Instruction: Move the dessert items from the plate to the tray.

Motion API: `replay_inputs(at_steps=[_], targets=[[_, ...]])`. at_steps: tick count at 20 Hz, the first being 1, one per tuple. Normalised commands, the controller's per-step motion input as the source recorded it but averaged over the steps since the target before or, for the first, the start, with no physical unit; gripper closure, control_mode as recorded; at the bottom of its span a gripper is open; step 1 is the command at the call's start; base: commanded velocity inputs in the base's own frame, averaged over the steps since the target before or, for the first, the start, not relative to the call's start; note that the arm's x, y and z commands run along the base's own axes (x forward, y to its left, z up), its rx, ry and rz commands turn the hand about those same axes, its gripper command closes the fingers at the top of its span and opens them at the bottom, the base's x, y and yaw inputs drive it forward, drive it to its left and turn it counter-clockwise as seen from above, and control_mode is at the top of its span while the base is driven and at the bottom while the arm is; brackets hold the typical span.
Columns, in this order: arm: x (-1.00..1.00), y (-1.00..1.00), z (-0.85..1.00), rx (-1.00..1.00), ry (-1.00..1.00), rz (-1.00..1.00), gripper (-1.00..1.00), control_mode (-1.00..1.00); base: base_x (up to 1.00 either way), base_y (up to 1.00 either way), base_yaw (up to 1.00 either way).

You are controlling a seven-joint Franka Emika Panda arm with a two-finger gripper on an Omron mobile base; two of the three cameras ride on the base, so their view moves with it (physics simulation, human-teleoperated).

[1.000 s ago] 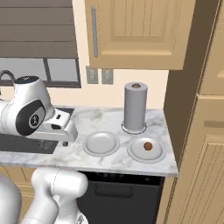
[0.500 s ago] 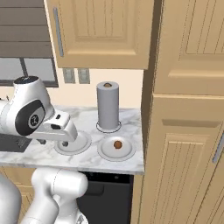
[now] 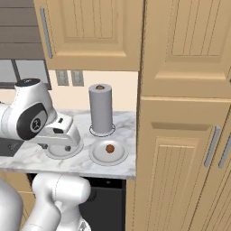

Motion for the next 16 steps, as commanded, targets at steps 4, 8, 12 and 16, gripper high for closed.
replay_inputs(at_steps=[4, 8, 12, 16], targets=[[0.00, 0.00, 0.00, 0.00, 0.00, 0.00, -1.00, 1.00, 0.09, 0.00, 0.00], [0.00, 0.00, 0.00, 0.00, 0.00, 0.00, -1.00, 1.00, 0.07, 0.00, 0.00], [0.03, 0.00, 0.00, 0.00, 0.00, 0.00, -1.00, -1.00, 0.12, 0.00, 0.00], [0.54, 0.00, -0.01, 0.00, -0.03, -0.02, -1.00, -1.00, 0.00, 0.00, 0.00]])
